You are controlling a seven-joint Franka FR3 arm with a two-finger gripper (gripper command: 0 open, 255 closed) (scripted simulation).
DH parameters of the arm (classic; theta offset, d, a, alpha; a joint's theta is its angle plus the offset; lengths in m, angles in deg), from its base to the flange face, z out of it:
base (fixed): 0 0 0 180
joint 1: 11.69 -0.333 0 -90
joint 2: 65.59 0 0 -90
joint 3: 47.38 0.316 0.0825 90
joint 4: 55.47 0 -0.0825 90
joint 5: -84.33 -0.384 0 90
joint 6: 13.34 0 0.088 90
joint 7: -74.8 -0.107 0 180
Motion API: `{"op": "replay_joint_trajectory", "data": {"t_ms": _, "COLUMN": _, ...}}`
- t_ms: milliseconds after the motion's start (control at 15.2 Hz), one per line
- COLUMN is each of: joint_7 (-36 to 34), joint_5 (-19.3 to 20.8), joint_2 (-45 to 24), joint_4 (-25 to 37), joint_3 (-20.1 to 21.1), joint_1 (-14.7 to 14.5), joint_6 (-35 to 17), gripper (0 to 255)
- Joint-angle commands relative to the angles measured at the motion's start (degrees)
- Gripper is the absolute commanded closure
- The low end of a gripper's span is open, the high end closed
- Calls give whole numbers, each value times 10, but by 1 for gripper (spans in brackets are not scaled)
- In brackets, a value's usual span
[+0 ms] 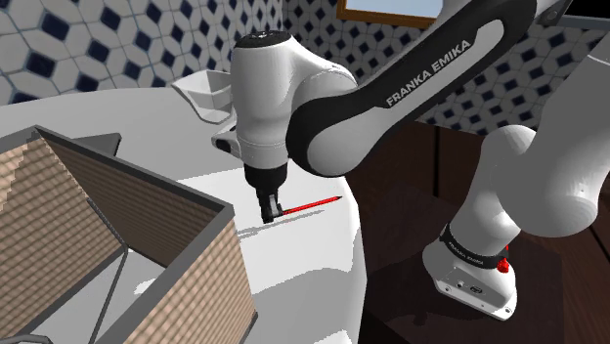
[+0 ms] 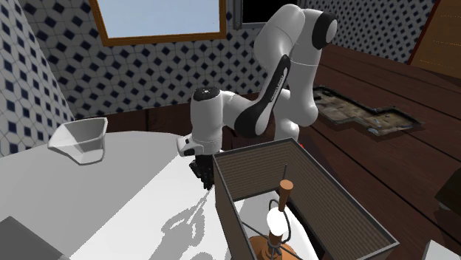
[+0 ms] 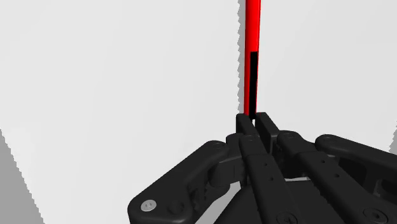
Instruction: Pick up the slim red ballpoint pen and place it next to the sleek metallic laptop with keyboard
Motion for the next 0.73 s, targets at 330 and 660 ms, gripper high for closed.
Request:
{"op": "replay_joint_trajectory", "data": {"t_ms": 330, "joint_7": 8, "joint_5": -11, "joint_2": 32, "joint_4": 25, "joint_3": -3, "joint_1": -2, "joint_6": 57, "gripper": 255}}
{"op": "replay_joint_trajectory", "data": {"t_ms": 660, "joint_7": 13, "joint_5": -16, "joint_2": 51, "joint_4": 48, "joint_3": -6, "joint_1": -3, "joint_6": 97, "gripper": 255}}
